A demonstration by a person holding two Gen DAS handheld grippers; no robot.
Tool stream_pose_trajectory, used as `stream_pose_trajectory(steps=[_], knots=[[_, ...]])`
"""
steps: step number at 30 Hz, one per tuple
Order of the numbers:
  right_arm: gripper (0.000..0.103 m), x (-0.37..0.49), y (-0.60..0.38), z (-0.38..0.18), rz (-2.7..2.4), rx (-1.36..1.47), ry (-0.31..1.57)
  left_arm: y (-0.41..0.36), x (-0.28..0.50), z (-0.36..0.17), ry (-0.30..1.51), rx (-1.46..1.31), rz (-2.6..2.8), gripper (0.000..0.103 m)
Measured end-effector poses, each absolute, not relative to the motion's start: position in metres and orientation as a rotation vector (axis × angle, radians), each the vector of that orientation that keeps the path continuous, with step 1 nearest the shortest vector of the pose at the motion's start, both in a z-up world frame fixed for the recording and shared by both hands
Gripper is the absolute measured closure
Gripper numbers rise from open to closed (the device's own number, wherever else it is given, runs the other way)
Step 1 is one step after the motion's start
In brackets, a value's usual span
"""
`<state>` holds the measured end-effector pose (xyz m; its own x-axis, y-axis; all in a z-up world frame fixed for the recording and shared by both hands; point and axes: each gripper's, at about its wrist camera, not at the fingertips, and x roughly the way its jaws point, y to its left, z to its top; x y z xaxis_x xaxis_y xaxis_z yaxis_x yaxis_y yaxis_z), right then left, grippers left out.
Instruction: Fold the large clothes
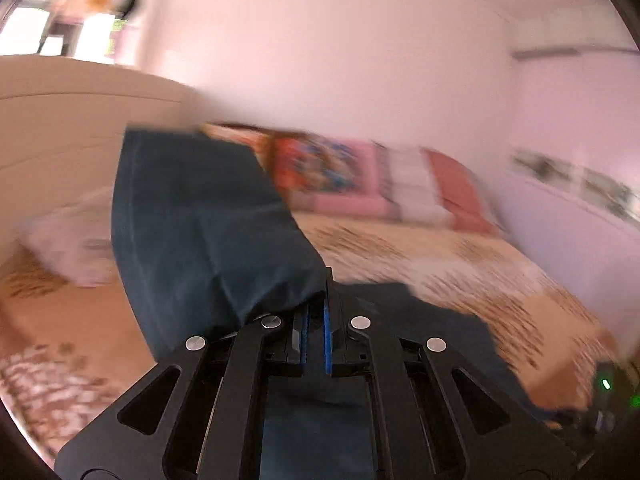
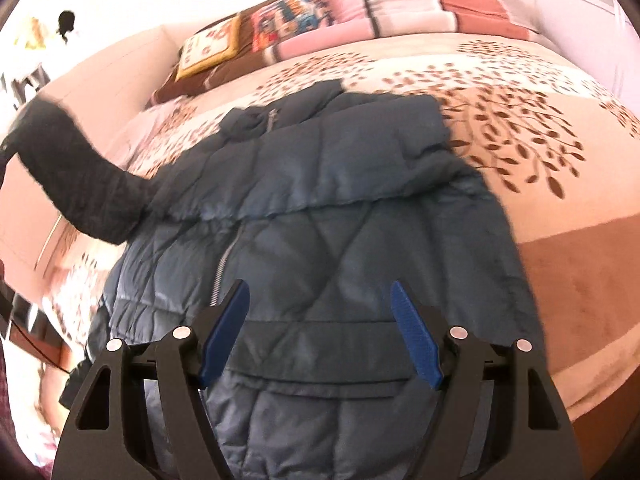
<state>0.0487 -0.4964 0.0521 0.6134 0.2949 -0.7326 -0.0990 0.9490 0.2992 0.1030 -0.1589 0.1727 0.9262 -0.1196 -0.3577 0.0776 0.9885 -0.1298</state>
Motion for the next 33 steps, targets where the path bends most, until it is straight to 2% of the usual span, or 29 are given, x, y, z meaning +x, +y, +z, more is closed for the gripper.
stream_pose_trajectory(steps=[5, 9, 10, 12, 13, 21, 27, 33], knots=[[0.031, 0.046, -0.530, 0.049, 0.174, 0.309, 0.878, -0.252, 0.147, 0.112, 0.572, 0.012, -0.255, 0.098], [0.031, 0.043, -0.545, 0.044, 0.149, 0.337, 0.888, -0.284, 0.175, 0.050, 0.767, 0.062, -0.283, 0.094], [0.031, 0.042, -0.546, 0.044, 0.146, 0.338, 0.889, -0.284, 0.178, 0.041, 0.804, 0.062, -0.300, 0.090], [0.031, 0.041, -0.548, 0.042, 0.141, 0.336, 0.894, -0.288, 0.180, 0.025, 0.908, 0.084, -0.325, 0.049], [0.031, 0.043, -0.549, 0.041, 0.140, 0.336, 0.897, -0.288, 0.178, 0.021, 0.923, 0.087, -0.330, 0.045], [0.028, 0.055, -0.521, 0.039, 0.222, 0.314, 0.931, -0.260, 0.124, 0.033, 0.862, 0.046, -0.360, 0.042], [0.022, 0.068, -0.488, 0.041, 0.356, 0.389, 0.970, -0.224, 0.112, 0.039, 0.831, -0.026, -0.284, 0.042], [0.021, 0.097, -0.473, 0.023, 0.285, 0.390, 1.038, -0.175, 0.097, 0.033, 0.810, -0.056, -0.106, 0.042]])
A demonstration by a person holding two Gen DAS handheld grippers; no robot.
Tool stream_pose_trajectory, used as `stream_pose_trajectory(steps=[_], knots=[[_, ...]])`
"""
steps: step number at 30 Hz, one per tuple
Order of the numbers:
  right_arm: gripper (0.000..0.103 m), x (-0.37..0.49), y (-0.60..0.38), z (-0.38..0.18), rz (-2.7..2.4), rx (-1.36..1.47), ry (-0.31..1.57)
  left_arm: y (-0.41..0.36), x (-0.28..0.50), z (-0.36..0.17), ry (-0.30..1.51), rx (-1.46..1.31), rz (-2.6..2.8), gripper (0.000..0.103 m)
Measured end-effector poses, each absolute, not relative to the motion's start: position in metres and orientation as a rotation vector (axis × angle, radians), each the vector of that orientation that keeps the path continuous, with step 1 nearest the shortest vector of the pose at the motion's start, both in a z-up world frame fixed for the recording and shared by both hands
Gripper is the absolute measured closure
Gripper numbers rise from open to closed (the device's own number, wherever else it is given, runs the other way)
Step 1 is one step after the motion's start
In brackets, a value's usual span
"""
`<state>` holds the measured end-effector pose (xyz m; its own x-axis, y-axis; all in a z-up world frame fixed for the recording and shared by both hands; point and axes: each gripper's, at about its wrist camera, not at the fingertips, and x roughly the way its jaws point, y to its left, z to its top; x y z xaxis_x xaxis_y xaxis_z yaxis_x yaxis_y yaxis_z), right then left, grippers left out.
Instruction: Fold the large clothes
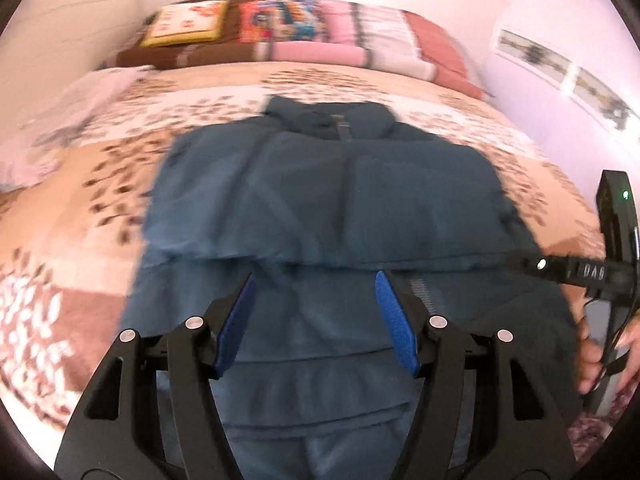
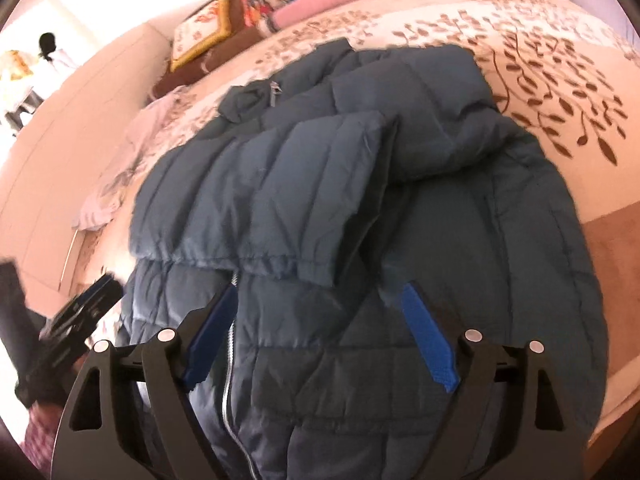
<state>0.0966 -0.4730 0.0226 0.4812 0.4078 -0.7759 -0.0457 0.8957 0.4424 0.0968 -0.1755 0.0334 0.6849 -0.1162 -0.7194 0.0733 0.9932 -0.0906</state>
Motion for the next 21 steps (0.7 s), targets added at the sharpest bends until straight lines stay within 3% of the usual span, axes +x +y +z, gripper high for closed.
stream_pose_trajectory(steps=[2, 4, 6, 7, 14, 17, 19, 21], knots=[[0.032, 0.106, -0.473, 0.016, 0.280, 0.430, 1.055, -0.163, 0.093, 0.031, 0.810, -0.061, -0.060, 0.042], [0.069, 0.116, -0.472, 0.008, 0.273, 0.455, 1.090, -0.151, 0.088, 0.028, 0.818, -0.072, -0.022, 0.042], [0.088, 0.122, -0.473, 0.002, 0.272, 0.489, 1.112, -0.140, 0.085, 0.023, 0.834, -0.094, 0.011, 0.042], [0.091, 0.123, -0.475, 0.003, 0.273, 0.499, 1.105, -0.136, 0.084, 0.021, 0.840, -0.100, 0.020, 0.042], [0.092, 0.122, -0.484, 0.003, 0.250, 0.500, 1.112, -0.117, 0.082, 0.006, 0.883, -0.150, 0.068, 0.042], [0.088, 0.126, -0.480, 0.002, 0.242, 0.483, 1.131, -0.115, 0.079, 0.006, 0.883, -0.158, 0.068, 0.042], [0.065, 0.124, -0.481, 0.005, 0.231, 0.469, 1.125, -0.116, 0.076, 0.008, 0.880, -0.145, 0.070, 0.042], [0.058, 0.120, -0.484, 0.010, 0.218, 0.450, 1.107, -0.114, 0.074, 0.011, 0.882, -0.142, 0.073, 0.042]])
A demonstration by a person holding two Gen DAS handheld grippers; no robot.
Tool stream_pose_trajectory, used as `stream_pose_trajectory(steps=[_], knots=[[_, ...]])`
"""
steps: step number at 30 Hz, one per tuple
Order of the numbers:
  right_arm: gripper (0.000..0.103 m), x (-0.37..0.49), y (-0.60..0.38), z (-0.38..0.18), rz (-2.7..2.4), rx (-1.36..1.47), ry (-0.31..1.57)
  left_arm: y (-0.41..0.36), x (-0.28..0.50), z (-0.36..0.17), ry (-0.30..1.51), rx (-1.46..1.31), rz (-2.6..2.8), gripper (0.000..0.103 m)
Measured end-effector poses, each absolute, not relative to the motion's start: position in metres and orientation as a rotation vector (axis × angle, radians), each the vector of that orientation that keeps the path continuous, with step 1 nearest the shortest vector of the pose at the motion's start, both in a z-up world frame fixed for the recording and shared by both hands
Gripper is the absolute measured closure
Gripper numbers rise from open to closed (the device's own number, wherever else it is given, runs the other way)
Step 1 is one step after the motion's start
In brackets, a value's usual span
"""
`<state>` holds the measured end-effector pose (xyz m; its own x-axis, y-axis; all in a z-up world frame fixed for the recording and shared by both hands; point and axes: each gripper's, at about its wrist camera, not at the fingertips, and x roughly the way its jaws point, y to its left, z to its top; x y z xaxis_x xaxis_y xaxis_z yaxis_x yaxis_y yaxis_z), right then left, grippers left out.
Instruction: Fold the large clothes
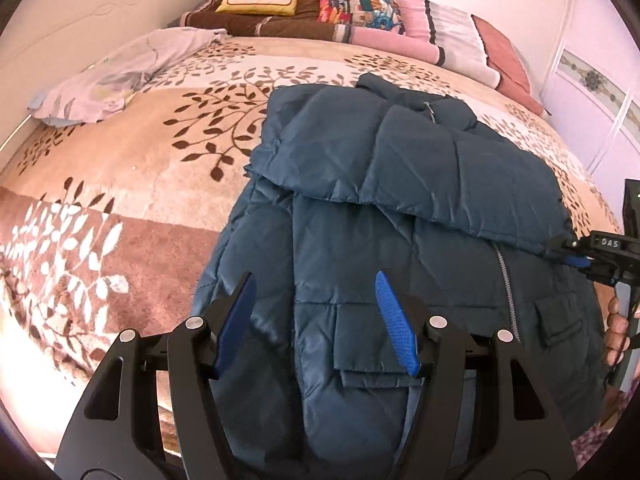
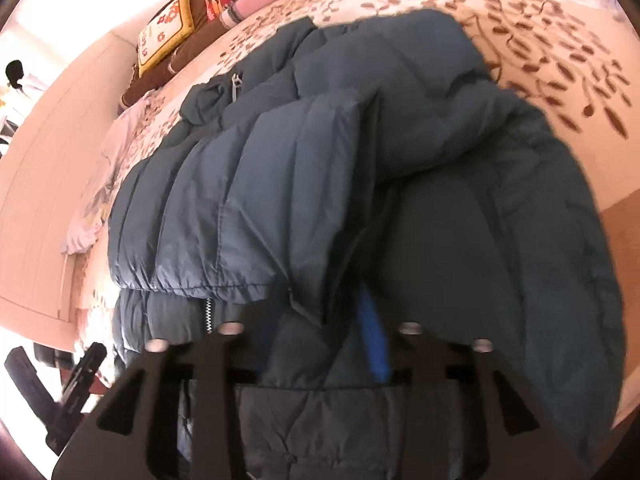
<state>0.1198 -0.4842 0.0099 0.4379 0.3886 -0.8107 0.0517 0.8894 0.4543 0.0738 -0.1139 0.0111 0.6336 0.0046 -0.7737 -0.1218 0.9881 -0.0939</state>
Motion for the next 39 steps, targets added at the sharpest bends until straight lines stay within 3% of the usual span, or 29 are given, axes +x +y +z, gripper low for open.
stream_pose_trajectory(steps=[9, 39], knots=[[0.047, 0.073, -0.507, 0.032, 0.286, 0.384, 1.079, -0.102, 0.047, 0.019, 0.946, -0.121, 0.096, 0.042], [0.041, -0.063, -0.576, 0.027, 0.235, 0.280, 1.196, -0.063, -0.050, -0.005, 1.201, -0.235, 0.099, 0.039]])
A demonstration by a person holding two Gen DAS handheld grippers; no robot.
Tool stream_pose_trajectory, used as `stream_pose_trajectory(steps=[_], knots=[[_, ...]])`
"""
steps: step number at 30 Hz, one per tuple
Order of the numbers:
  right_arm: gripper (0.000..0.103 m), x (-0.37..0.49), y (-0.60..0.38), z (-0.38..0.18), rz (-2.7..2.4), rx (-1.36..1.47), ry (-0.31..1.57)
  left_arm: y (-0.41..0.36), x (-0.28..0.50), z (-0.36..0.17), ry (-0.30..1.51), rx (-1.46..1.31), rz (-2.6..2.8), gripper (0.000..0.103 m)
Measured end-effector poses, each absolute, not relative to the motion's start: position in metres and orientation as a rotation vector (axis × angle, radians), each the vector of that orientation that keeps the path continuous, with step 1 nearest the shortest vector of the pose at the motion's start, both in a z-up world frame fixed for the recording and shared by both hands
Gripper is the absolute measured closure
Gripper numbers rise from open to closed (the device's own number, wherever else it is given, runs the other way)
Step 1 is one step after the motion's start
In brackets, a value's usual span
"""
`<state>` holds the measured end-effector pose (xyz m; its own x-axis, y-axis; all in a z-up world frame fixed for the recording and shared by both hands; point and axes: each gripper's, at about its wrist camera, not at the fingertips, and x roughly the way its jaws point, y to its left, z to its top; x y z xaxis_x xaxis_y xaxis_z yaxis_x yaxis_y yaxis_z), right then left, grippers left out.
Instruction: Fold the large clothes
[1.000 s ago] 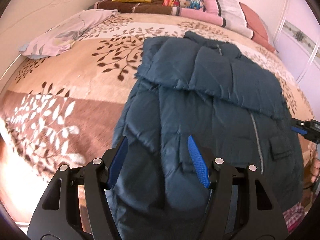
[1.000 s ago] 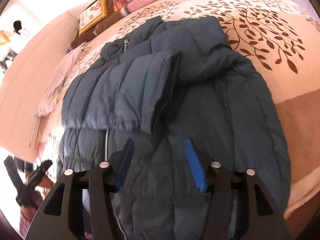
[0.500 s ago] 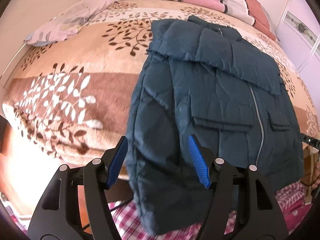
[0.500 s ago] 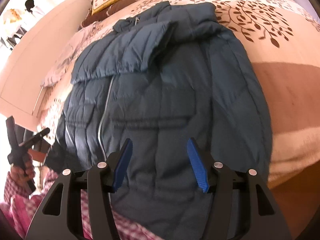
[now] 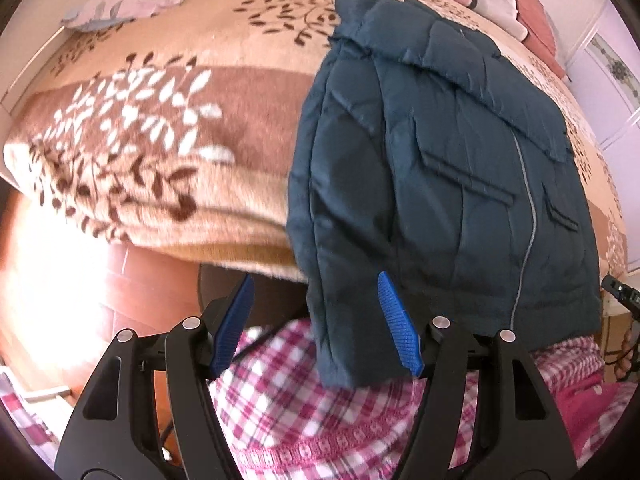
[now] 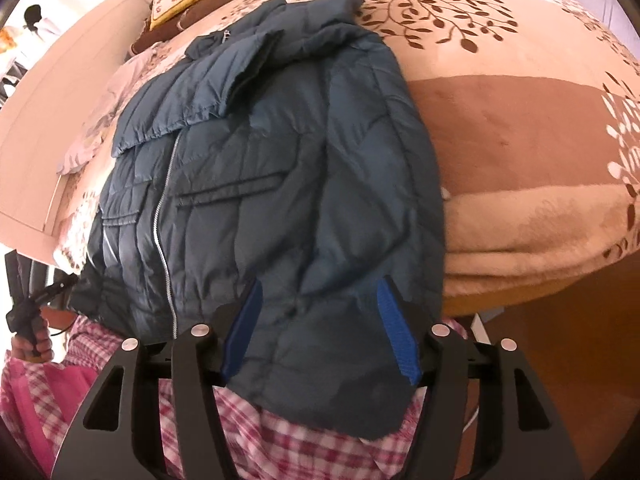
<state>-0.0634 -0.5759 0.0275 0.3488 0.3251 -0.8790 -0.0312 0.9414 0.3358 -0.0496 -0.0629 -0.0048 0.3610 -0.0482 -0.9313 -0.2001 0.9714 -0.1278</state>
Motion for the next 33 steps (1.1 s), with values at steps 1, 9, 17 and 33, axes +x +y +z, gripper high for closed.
stream_pose_trajectory(steps=[1, 9, 17, 33], knots=[[0.040, -0.065, -0.578, 0.028, 0.230, 0.279, 1.197, -0.063, -0.052, -0.007, 1.212, -0.249, 0.093, 0.039], [0.031, -0.082, -0.599, 0.023, 0.191, 0.335, 1.216, -0.063, -0.060, -0.023, 1.248, -0.343, 0.053, 0.039], [0.024, -0.091, -0.612, 0.011, 0.170, 0.364, 1.252, -0.072, -0.052, -0.036, 1.279, -0.357, -0.002, 0.039], [0.027, -0.087, -0.604, -0.020, 0.258, 0.432, 1.329, -0.065, -0.045, -0.046, 1.278, -0.436, -0.051, 0.072]])
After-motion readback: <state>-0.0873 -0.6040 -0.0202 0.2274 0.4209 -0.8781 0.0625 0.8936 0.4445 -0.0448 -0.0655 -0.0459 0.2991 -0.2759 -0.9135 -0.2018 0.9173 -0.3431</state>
